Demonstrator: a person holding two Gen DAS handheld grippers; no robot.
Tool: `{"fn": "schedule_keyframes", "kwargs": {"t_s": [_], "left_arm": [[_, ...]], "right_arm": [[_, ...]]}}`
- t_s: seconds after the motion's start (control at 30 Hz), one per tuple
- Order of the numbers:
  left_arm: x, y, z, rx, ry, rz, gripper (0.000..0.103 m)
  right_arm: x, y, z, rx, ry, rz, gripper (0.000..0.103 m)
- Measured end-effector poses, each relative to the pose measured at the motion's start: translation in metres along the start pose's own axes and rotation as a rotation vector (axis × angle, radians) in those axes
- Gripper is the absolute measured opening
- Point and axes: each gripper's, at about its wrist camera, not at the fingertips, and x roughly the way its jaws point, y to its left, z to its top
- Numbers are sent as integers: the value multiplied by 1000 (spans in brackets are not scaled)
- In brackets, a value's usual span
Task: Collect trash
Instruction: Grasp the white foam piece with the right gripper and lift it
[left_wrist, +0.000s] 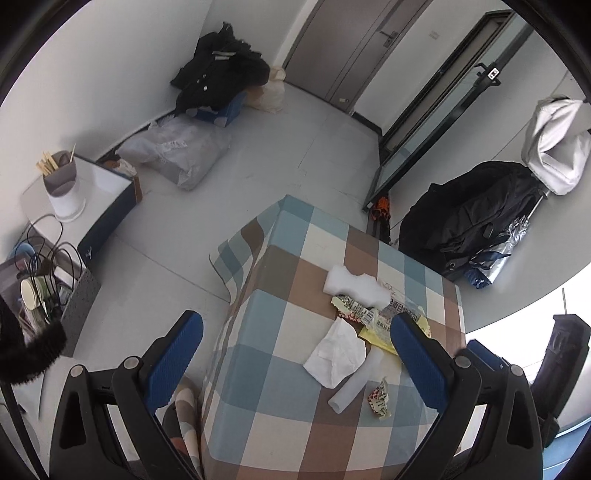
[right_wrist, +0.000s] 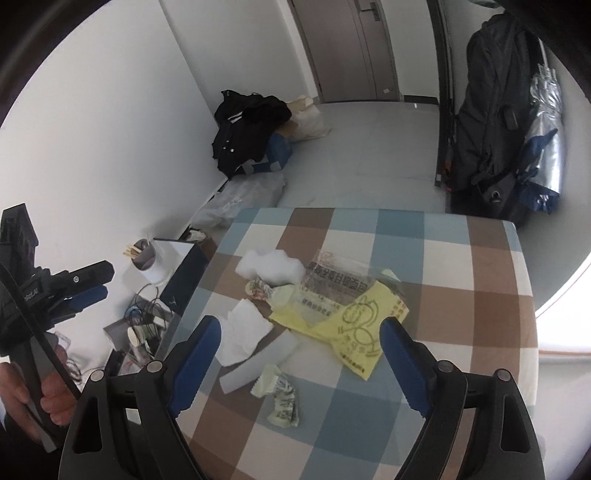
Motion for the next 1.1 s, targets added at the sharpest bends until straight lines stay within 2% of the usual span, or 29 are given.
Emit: {"fn": "schedule_keyframes", "kwargs": {"t_s": [0.17,0.27,0.43,0.57,0.77,0.83,1.03,1.1], "left_arm": [[2,-2,5,-16,10,-27,100],[5,-2,7,-22,18,-18,100],[14,-1,12,-61,62,-54,100],[18,1,15,-80,64,-39,100],[24,10,17,-127,88,-36,100],[25,12,18,-130,83,-11,100],[29,21,20,-173,88,-5,100],[31,24,20,-182,93,-3,100]], "right_arm": [[35,7,20,-19,32,55,88],[56,12,31,-59,50,51,88],[92,17,46,-108,83,68,88],[119,17,51,-111,128,84,88],[135,21,48,-153,182,115,87],[138,21,46,-156,191,126,87],[141,22,43,-176,191,115,81],[142,22,42,-182,197,112,73]]}}
